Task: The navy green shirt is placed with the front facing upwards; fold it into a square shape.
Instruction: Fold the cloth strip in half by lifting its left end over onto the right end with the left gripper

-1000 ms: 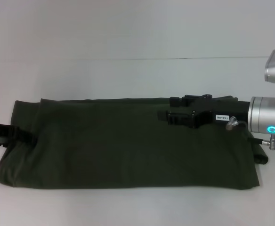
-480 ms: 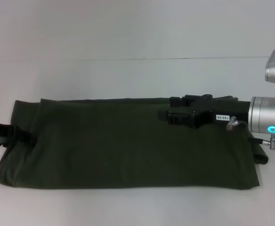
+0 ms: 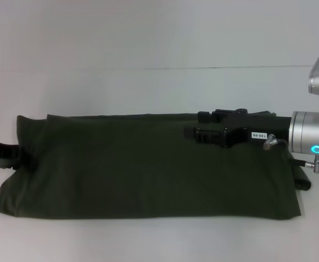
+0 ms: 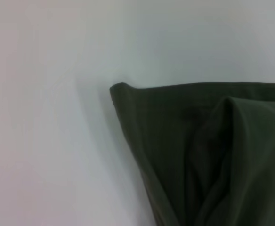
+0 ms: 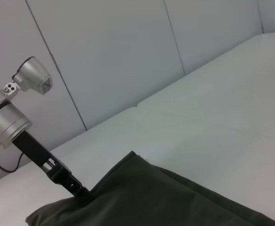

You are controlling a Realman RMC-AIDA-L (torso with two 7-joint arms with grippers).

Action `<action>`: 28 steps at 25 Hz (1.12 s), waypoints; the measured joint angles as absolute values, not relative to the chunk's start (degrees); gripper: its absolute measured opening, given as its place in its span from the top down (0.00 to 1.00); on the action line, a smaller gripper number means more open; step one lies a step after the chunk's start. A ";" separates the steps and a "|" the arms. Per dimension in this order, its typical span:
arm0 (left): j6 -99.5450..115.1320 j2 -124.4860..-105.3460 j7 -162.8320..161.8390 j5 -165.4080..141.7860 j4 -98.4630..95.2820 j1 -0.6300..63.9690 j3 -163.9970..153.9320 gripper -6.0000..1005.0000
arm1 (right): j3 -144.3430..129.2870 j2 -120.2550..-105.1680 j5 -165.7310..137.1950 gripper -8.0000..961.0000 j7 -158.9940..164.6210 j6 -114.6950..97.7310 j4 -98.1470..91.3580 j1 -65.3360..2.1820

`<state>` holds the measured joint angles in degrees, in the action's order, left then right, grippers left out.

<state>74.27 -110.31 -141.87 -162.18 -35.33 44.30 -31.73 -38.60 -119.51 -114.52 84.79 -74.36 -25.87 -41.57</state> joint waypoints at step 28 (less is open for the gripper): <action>73.60 -111.26 -138.46 -159.78 -36.59 43.94 -31.82 0.93 | -38.67 -119.42 -114.32 0.25 84.82 -74.54 -26.41 -41.57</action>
